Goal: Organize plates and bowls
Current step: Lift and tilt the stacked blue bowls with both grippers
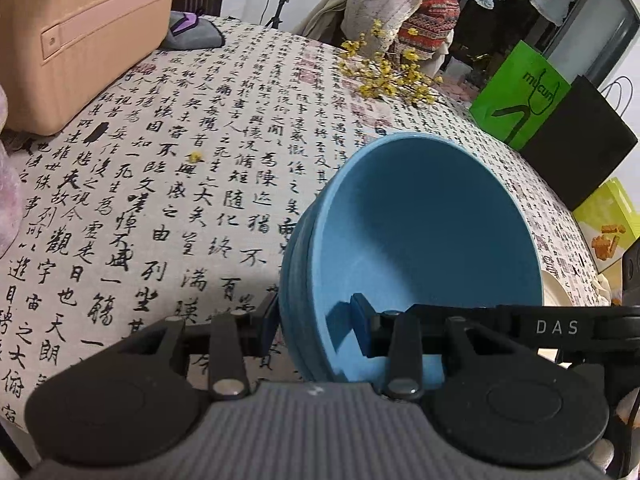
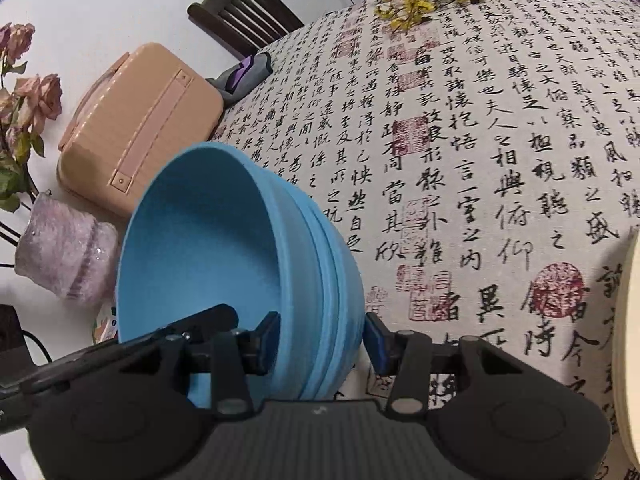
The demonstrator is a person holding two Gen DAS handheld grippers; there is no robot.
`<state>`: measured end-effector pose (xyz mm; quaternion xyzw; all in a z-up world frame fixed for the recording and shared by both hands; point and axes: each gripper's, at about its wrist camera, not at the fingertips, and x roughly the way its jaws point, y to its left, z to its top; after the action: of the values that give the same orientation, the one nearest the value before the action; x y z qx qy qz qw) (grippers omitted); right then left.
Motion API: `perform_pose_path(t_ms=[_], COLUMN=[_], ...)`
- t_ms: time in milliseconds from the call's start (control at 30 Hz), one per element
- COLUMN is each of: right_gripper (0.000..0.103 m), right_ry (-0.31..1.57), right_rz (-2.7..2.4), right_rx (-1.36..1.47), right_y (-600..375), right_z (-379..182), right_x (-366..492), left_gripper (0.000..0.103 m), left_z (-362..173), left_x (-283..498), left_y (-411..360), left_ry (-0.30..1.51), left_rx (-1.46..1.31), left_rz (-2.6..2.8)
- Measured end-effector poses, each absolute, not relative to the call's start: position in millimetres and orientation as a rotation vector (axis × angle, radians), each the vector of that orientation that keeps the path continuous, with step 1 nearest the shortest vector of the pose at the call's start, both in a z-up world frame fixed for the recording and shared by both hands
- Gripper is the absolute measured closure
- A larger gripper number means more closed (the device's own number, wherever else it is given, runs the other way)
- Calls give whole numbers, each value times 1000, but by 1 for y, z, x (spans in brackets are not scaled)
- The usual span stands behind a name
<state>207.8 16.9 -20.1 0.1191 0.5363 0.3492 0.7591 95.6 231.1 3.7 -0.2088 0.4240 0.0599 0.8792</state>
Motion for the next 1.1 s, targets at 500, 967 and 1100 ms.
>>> perform_pose_path(t_ms=[500,967,1100], right_gripper=[58,58,58], right_ry=[1135,1233,1281], right_rz=[737,721,736], right_rx=[275,284,277], right_y=[-19,-13,3], right_z=[-15,-30,-41], right_x=[199,210,215], left_gripper=[64,64,64], left_z=[7,-1,-9], left_x=[98,107,107], left_y=[205,204,217], left_ry=[866,933,955], left_rx=[-406,-400,-418], left_rz=[95,103,127])
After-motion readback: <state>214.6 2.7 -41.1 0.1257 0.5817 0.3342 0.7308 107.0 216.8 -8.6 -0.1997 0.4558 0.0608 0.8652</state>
